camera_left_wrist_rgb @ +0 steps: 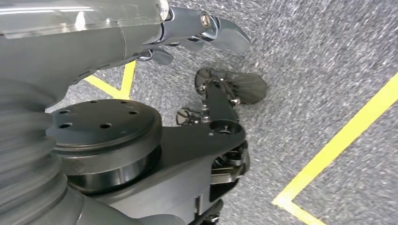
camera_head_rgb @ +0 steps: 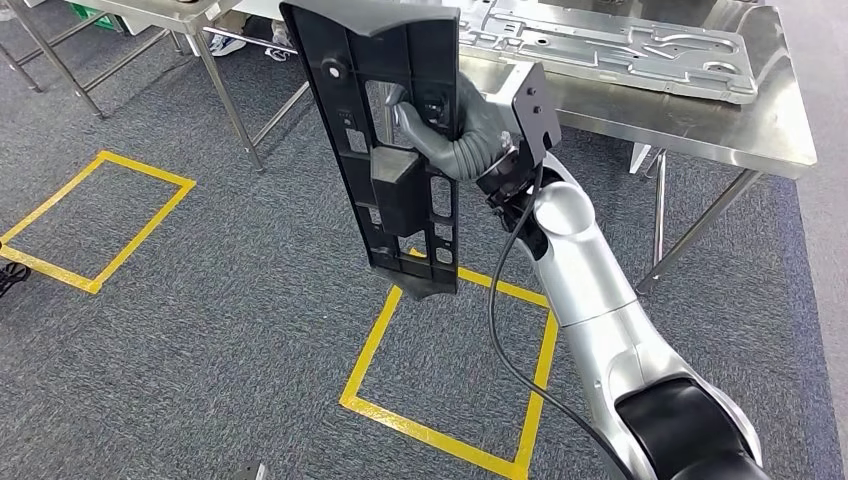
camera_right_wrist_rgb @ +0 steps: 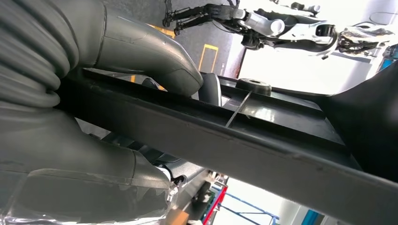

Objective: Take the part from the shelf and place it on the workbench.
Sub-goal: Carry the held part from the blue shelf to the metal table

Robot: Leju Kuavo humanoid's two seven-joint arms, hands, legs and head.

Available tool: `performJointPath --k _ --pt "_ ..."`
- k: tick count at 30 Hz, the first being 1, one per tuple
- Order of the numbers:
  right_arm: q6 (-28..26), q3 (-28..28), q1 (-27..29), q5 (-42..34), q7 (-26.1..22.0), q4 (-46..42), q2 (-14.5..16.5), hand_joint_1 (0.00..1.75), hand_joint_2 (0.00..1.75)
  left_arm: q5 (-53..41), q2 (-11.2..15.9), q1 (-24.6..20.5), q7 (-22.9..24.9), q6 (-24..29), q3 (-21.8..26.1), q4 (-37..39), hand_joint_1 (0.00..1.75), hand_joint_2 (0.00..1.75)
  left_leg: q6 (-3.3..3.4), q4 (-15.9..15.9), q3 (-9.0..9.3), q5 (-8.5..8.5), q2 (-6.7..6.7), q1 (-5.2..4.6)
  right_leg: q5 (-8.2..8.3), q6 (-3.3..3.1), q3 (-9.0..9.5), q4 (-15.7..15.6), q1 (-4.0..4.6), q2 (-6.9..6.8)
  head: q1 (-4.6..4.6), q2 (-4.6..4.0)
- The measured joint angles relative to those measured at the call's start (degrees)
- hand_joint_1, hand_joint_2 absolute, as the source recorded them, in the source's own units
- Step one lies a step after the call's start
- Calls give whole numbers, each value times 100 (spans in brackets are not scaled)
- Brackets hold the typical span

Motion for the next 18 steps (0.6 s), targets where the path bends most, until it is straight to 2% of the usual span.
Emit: performJointPath --k 11,18 --pt "13 33 -102 88 -306 162 132 175 175 484 -15 -139 -234 93 218 0 0 175 2 7 -1 -2 -2 -5 1 2 -1 -3 -3 -1 0 0" --pt "12 68 -50 123 -313 139 132 175 175 419 -27 -274 -214 100 234 0 0 175 56 44 -15 -38 -3 -33 -6 36 3 -18 -24 3 -2 -1"
